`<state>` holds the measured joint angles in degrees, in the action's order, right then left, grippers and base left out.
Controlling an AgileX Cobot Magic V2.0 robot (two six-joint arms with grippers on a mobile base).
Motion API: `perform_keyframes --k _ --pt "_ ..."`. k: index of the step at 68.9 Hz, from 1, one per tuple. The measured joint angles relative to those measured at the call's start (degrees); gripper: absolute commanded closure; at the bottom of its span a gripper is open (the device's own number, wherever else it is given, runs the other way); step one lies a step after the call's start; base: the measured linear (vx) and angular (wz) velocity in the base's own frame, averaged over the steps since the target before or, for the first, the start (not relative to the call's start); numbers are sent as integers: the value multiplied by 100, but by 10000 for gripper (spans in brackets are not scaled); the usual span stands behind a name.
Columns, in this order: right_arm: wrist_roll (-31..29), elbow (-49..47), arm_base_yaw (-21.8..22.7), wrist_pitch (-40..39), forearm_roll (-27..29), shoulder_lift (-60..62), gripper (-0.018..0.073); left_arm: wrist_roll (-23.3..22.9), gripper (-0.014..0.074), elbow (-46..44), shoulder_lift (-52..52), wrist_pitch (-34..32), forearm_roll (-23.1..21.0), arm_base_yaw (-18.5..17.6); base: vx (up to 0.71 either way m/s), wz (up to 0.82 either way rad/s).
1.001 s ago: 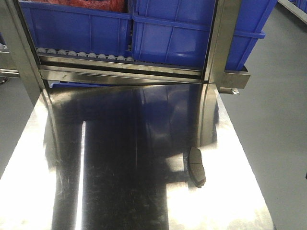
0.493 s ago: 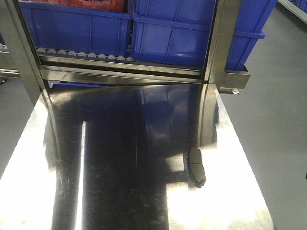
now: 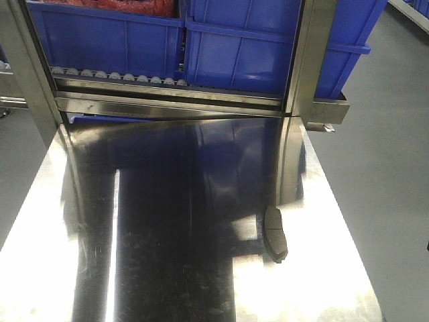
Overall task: Move and align brake pads A on conveyor
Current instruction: 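Lower the open right gripper over the other brake pad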
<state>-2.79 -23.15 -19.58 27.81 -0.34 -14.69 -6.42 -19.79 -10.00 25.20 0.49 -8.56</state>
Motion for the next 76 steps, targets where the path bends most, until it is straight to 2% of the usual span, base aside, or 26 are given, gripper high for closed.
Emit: perform_keyframes --k 5,11,23,30,43,57,67,76 --pt "0 0 0 0 0 0 507 0 498 0 0 0 0 0 0 0" --pt "0 0 0 -42 0 0 391 0 498 0 0 0 0 0 0 0" --pt "0 0 0 -151 -2 0 -23 0 498 0 0 0 0 0 0 0" --pt "0 0 0 -151 -7 0 -173 0 498 0 0 0 0 0 0 0" --pt "0 0 0 -205 34 0 -148 0 498 0 0 0 0 0 0 0" --pt "129 0 0 -306 333 -144 -100 0 498 0 0 0 0 0 0 0" --pt "279 0 0 -334 342 -935 -92 0 498 0 0 0 0 0 0 0" --pt "682 0 0 -419 342 -1989 -86 0 498 0 0 0 0 0 0 0"
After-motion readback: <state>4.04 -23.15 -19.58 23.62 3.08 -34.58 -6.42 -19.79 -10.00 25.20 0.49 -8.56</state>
